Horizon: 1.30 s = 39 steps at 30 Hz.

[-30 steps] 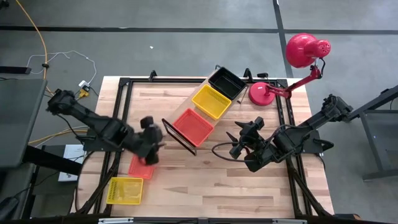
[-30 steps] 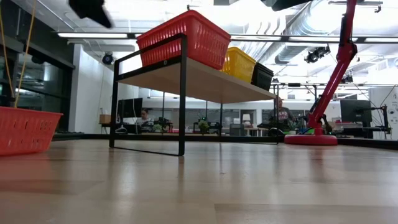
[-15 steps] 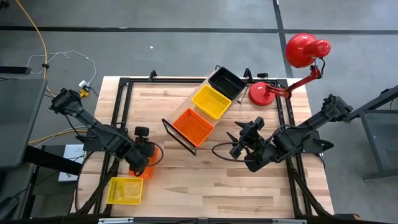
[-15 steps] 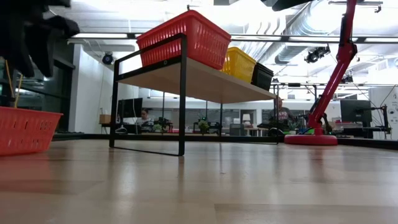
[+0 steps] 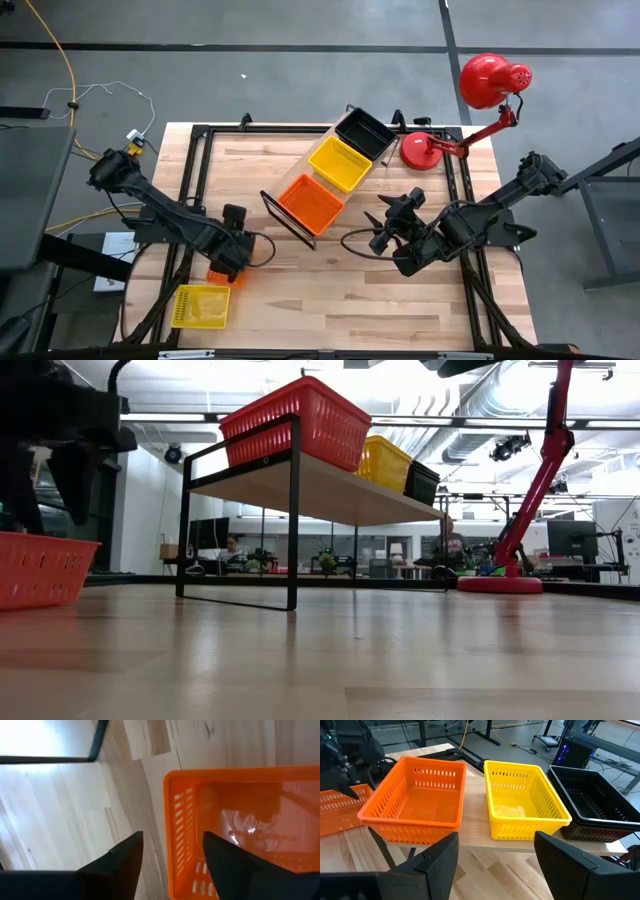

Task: Stack baskets on shelf by color
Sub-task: Stack the orange basket on top of the orange baskets on the shelf

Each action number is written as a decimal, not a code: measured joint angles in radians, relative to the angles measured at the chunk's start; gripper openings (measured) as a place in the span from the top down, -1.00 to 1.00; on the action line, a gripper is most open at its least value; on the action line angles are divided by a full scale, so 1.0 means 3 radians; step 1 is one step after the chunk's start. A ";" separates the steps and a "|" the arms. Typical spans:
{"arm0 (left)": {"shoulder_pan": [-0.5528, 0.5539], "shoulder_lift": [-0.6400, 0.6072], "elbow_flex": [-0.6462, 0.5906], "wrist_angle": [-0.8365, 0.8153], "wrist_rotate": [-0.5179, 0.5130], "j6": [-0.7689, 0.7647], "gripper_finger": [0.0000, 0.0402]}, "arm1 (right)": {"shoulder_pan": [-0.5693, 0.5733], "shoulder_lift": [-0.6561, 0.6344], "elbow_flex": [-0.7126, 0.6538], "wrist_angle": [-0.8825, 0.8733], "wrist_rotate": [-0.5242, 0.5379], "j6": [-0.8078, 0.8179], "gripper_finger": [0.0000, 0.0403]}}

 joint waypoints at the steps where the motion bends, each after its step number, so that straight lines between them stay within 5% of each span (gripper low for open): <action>1: 0.0017 0.0040 0.0000 -0.0005 0.0023 0.0001 0.02 | 0.0000 0.0000 0.0000 0.0000 -0.0003 0.0000 -0.23; 19: 0.0435 0.0526 0.0000 0.0000 0.0208 0.0088 0.00 | 0.0000 0.0000 0.0000 0.0003 -0.0029 0.0024 -0.23; 23: 0.0442 0.0524 0.0001 -0.0009 0.0264 0.0113 0.21 | 0.0000 0.0000 0.0000 0.0018 -0.0057 0.0025 -0.23; 29: 0.0444 0.0520 0.0029 -0.0038 0.0500 0.0114 0.90 | 0.0001 0.0000 0.0000 0.0029 -0.0087 0.0024 -0.23; 39: 0.0439 0.0260 0.0762 -0.0682 0.0454 -0.0037 0.99 | 0.0000 0.0000 0.0000 0.0057 -0.0174 0.0012 -0.23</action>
